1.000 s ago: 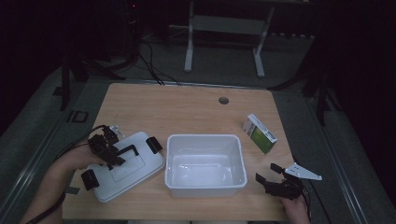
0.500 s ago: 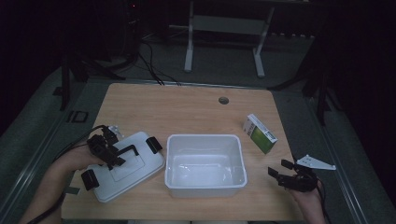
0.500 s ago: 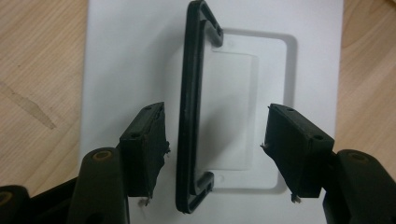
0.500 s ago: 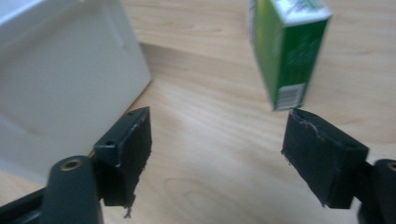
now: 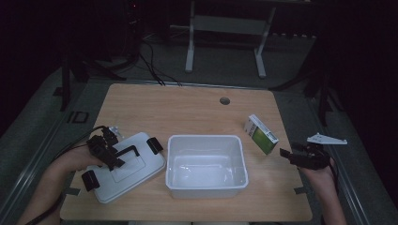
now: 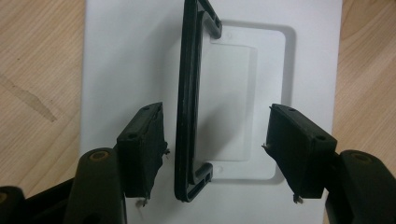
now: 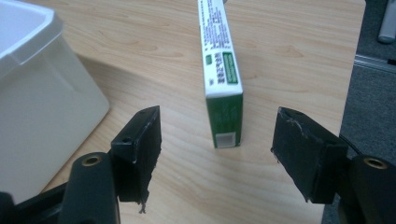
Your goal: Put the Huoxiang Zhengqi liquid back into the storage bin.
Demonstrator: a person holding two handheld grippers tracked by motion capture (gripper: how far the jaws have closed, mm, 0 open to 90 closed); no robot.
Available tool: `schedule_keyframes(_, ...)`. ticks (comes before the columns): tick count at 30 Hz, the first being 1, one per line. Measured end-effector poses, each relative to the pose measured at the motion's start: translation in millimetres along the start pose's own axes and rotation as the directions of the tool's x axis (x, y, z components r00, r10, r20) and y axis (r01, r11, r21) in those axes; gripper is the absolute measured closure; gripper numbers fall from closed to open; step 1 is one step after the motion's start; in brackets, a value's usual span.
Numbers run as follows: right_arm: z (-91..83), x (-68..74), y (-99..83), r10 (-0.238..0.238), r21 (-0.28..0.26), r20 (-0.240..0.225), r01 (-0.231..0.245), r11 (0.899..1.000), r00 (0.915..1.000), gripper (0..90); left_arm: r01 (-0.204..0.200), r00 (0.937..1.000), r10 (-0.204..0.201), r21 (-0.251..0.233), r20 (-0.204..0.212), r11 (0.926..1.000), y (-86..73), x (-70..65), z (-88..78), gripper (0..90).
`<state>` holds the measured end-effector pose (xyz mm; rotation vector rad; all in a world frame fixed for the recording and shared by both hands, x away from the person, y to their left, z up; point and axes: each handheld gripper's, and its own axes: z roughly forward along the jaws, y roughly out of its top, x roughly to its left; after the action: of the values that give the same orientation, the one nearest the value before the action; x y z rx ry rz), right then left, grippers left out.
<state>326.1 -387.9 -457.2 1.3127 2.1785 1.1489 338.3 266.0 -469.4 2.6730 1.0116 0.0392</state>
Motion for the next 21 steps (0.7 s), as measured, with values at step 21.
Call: schedule_keyframes(21, 55.9, -10.9, 63.1, -0.09, 0.244, -0.035, 0.095, 0.965, 0.9954, 33.3, -0.019, 0.9998, 0.019, 0.027, 0.003, 0.9995, 1.5, -2.2, 6.9, 37.3)
